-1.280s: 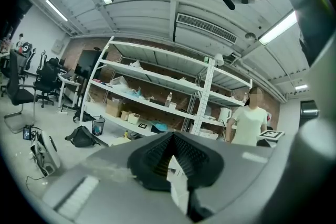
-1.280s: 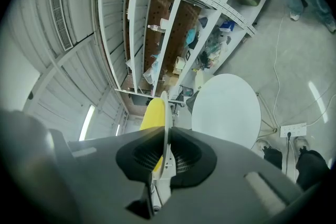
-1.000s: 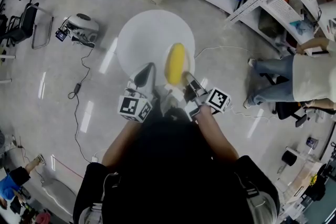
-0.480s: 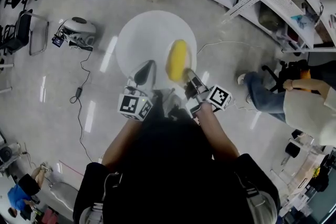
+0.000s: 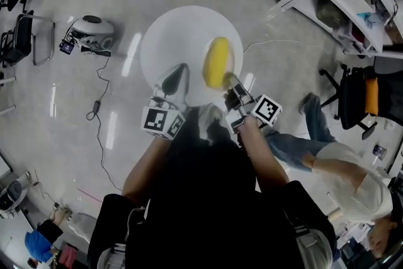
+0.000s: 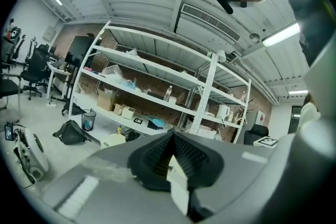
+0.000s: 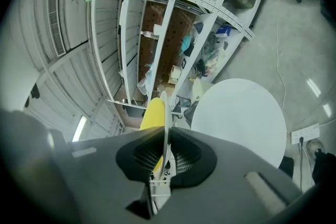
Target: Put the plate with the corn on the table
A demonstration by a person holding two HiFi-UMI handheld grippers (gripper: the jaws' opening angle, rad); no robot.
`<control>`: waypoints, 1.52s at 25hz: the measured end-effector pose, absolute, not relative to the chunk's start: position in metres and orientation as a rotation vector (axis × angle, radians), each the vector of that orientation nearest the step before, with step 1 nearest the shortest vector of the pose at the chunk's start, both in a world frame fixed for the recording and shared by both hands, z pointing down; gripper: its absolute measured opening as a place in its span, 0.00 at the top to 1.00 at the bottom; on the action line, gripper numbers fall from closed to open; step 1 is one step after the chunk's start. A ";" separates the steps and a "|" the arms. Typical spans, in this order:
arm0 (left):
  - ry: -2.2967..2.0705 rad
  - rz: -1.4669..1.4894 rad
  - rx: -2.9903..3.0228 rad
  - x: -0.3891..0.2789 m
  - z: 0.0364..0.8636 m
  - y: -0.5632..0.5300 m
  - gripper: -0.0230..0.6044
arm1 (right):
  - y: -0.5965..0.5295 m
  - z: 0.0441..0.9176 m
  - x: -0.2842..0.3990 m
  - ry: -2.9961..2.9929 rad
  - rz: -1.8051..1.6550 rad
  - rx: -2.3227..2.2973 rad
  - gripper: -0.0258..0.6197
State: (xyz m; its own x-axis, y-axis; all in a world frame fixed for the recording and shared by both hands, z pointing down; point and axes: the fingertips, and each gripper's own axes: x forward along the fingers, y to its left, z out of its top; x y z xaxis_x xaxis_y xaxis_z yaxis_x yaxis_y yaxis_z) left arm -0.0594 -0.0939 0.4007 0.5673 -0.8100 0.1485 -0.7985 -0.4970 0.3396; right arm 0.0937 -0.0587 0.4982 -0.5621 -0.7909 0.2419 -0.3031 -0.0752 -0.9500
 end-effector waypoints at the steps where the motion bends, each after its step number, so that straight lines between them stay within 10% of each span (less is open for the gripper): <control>1: -1.304 -0.043 2.435 -0.061 0.403 -0.098 0.96 | -0.063 0.501 0.092 1.812 -1.668 -1.176 0.90; 38: -1.237 -0.035 2.386 -0.069 0.482 -0.191 0.96 | -0.153 0.608 0.073 1.744 -1.694 -1.205 0.90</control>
